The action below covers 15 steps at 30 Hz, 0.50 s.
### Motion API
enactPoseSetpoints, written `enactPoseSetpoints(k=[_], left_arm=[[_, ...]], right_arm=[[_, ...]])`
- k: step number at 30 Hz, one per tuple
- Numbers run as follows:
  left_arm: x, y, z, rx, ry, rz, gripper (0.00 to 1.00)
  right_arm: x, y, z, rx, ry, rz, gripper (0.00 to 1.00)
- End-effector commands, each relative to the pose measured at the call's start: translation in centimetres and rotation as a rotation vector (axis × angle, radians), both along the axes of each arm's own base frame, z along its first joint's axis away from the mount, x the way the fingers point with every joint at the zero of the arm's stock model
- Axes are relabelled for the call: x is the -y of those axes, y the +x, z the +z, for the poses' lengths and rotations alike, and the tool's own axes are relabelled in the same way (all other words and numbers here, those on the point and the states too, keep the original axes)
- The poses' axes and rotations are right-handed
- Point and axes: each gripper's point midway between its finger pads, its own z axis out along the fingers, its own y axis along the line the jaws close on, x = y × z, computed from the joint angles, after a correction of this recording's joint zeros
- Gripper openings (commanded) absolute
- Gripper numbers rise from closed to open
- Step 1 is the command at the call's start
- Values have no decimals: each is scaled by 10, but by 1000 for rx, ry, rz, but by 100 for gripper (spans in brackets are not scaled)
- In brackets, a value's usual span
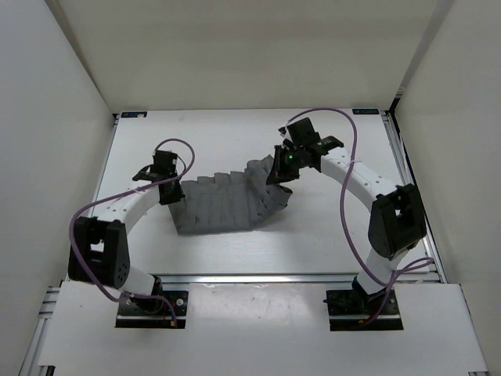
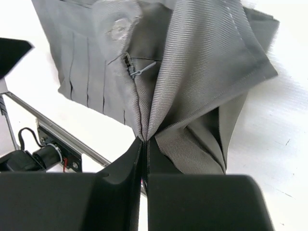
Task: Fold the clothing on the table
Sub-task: Fold the skirt
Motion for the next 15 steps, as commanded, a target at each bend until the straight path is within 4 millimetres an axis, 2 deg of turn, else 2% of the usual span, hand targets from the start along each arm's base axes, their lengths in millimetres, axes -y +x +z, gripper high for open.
enactPoseSetpoints(k=[1,3,5,7,9,15], left_arm=[[-19,-27,-29,-135,124,-9,0],[-16,-29,-36,-158,143,-20,0],[-7,-29,-46,-182,144,-43,0],[6,-30,-53,-200,142,-75,0],[27,-35,-63,-227,131,-121,0],[89,-36,-71,-231,49,-221,0]], right_arm=[[1,-1,20,58,32,-10,1],[5,-2,17,52,20,-16,0],[12,1,23,71,25,-34,0],[21,-2,17,53,16,-54,0],[30,-3,16,49,13,-74,0],[72,-8,18,51,13,-157,0]])
